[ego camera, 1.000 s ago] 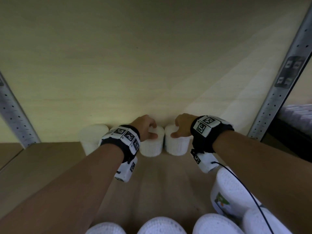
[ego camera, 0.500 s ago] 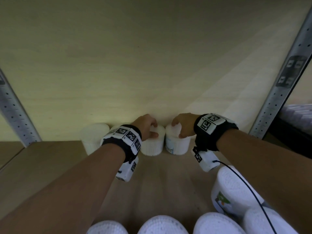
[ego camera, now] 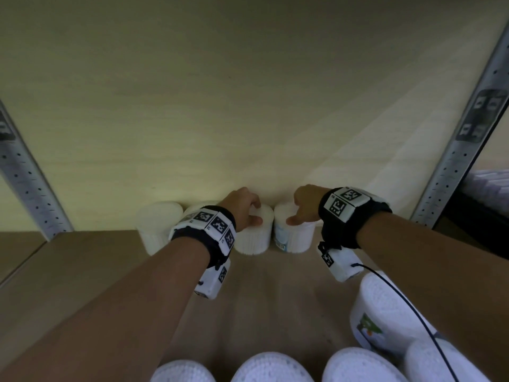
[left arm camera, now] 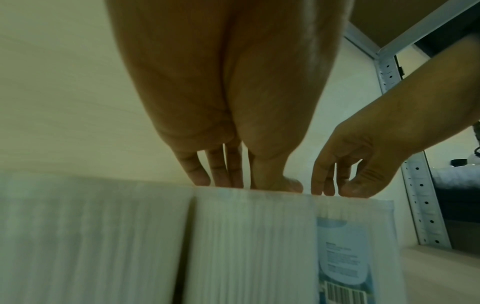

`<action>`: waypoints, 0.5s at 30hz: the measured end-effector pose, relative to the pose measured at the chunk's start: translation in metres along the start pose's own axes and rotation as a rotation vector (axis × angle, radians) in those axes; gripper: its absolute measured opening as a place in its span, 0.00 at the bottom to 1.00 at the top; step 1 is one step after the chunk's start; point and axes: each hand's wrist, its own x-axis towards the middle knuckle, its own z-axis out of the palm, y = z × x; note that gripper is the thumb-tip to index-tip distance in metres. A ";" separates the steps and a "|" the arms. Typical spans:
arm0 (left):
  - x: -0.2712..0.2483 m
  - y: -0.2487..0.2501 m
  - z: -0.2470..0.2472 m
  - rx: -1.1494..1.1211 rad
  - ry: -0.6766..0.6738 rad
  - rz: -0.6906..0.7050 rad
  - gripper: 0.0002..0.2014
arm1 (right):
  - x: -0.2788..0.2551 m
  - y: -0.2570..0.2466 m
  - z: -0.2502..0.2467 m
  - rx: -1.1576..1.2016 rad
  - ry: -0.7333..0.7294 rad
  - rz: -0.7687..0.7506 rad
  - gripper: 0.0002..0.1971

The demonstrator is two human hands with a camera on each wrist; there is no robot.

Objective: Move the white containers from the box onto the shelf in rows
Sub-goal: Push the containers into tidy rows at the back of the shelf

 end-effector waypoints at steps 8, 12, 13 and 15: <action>0.001 -0.002 0.002 -0.010 0.005 -0.004 0.21 | 0.002 0.002 -0.001 -0.033 -0.021 -0.007 0.33; 0.002 -0.003 0.003 -0.015 0.005 -0.008 0.21 | 0.000 0.004 -0.002 -0.003 -0.057 -0.023 0.35; 0.002 -0.003 0.003 -0.020 0.007 -0.007 0.21 | 0.001 0.004 -0.003 0.007 -0.069 -0.032 0.35; 0.002 -0.004 0.002 -0.029 0.012 -0.004 0.21 | 0.001 0.005 -0.007 0.040 -0.078 -0.042 0.37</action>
